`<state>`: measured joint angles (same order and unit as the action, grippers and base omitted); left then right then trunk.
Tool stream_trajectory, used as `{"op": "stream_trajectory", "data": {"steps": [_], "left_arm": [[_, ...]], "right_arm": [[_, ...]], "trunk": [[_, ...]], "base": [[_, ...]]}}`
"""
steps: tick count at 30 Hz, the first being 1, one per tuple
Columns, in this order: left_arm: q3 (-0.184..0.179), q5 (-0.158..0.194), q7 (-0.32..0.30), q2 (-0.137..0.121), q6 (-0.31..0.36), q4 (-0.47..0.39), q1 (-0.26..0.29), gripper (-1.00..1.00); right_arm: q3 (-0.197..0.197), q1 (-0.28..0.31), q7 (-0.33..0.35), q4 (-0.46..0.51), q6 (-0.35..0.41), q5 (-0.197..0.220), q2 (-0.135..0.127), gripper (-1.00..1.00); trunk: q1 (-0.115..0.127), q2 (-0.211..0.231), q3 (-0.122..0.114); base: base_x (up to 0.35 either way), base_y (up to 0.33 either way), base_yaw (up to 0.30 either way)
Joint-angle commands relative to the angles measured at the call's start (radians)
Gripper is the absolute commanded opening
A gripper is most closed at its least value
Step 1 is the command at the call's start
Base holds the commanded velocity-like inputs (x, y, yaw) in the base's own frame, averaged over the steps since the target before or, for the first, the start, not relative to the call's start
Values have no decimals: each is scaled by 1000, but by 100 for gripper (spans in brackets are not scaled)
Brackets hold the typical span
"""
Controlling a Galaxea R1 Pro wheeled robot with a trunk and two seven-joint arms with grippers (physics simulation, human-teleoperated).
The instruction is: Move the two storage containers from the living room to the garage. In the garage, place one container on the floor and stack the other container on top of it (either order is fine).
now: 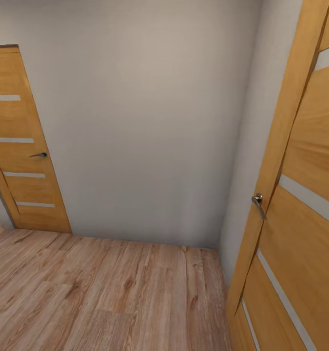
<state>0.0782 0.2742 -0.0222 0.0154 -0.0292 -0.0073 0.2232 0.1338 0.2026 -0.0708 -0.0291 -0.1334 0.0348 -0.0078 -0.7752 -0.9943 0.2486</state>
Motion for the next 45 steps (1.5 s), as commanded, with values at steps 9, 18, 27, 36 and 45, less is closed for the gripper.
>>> {"op": "stream_trajectory", "data": {"steps": [9,18,27,36,45], "left_arm": [[8,2,-2,0,-3,1,1,100],[8,3,-2,0,-3,1,1,100],[8,3,-2,0,-3,1,1,100],[8,5,-2,0,-3,1,1,100],[8,5,-1,0,-3,1,1,100]], "right_arm": [[8,1,-3,-3,-5,4,1,100],[8,1,-3,-3,-7,4,0,100],[8,1,-2,-3,-5,4,3,100],[7,2,-3,-3,-8,4,4,100],[7,1,-3,-3,-10,4,3,100]], "trunk": [[-1,-1,1],[-1,-1,1],[-1,-1,1],[-1,-1,1],[-1,-1,1]], "base": [[321,0,0],[321,0,0],[321,0,0],[321,0,70],[321,0,263]]}}
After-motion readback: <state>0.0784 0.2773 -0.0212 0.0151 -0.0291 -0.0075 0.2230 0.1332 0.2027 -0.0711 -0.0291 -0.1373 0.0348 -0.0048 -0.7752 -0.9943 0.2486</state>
